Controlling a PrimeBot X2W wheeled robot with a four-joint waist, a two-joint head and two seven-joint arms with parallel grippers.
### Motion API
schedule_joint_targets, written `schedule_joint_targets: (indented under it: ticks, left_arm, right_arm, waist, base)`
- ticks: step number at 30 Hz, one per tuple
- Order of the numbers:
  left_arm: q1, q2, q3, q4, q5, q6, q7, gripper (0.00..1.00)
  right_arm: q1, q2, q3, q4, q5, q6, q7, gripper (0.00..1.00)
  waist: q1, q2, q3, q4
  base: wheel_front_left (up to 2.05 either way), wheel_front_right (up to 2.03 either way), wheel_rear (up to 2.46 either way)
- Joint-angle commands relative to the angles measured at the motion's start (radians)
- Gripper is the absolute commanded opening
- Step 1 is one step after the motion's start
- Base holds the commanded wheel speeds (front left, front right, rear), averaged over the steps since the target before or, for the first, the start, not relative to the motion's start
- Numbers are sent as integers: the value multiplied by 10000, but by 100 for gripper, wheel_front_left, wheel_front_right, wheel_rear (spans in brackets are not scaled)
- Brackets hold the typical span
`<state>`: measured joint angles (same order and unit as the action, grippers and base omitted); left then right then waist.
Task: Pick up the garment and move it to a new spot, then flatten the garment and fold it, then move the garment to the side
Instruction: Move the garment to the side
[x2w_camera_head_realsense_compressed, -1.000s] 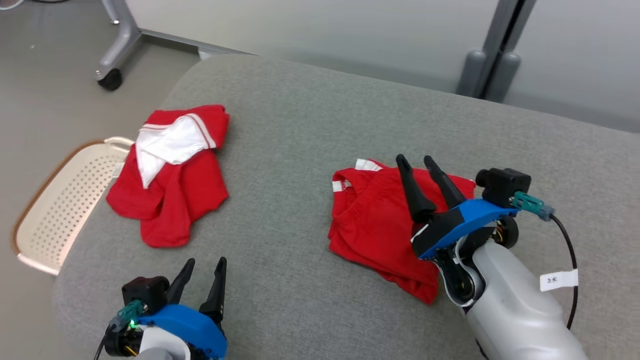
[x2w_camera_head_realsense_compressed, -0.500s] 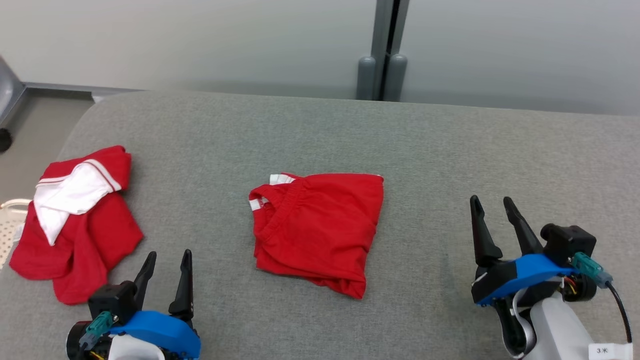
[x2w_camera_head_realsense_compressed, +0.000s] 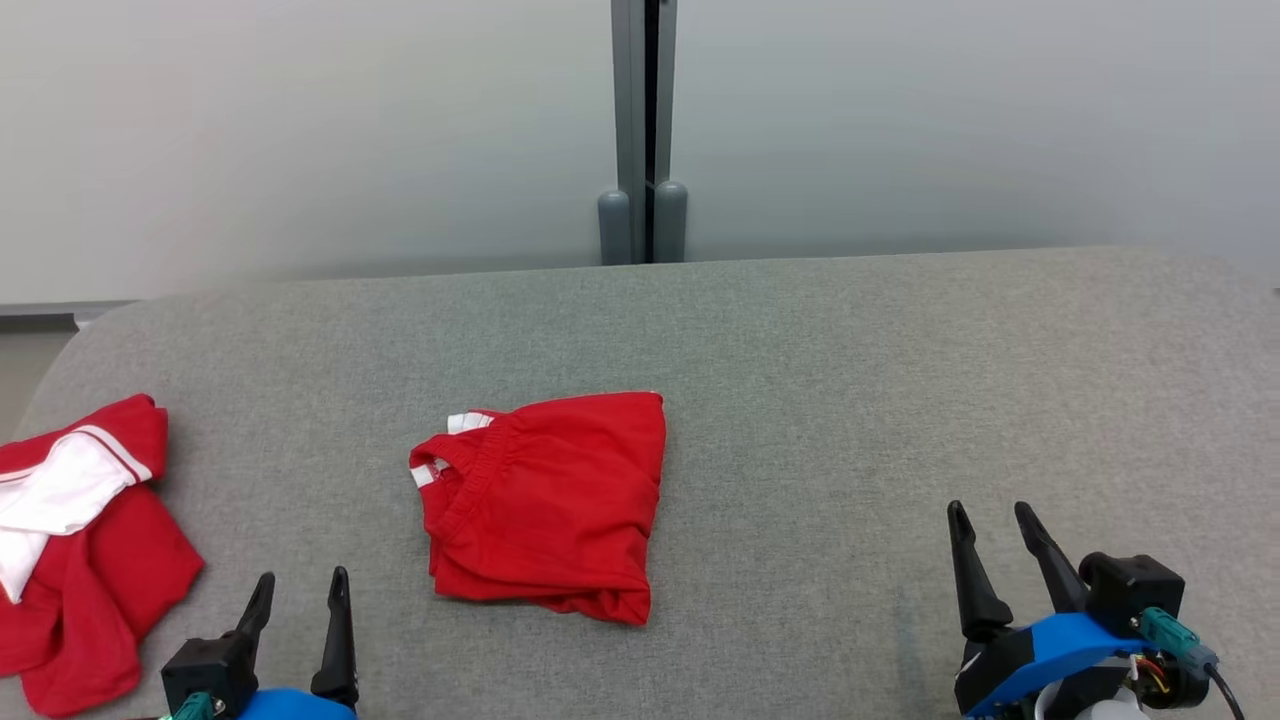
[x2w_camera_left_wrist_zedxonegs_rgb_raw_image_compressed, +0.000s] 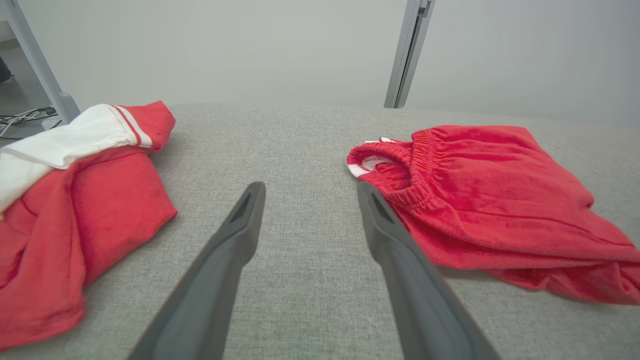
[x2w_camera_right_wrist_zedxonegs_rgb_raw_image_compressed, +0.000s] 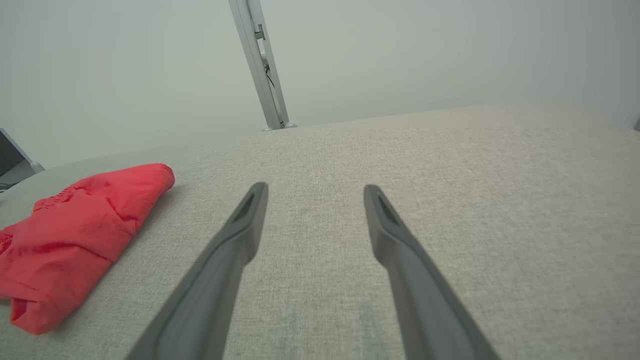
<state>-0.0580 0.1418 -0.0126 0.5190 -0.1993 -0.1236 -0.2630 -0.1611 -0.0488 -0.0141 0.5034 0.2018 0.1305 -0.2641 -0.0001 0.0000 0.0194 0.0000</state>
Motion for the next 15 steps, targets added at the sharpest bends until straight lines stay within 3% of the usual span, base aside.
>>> schedule_joint_targets:
  ticks: [1, 8, 15]
  left_arm:
    - [165, -62, 137, 37, 136, 30, -24, 100]
    - [249, -267, 324, 138, 459, -14, -24, 100]
    - [-23, -226, 30, 10, 414, -88, -24, 100]
  right_arm:
    - [143, -35, 46, 33, 26, 4, -6, 100]
    - [233, -31, 156, 111, 187, 4, -4, 100]
    - [-48, -35, 954, 340, 414, 4, -4, 100]
  waist:
    - [1, 0, -183, -179]
    - [1, 0, -295, -193]
    - [1, 0, 284, 403]
  base:
    - [0, 0, 0]
    - [0, 0, 0]
    - [0, 0, 0]
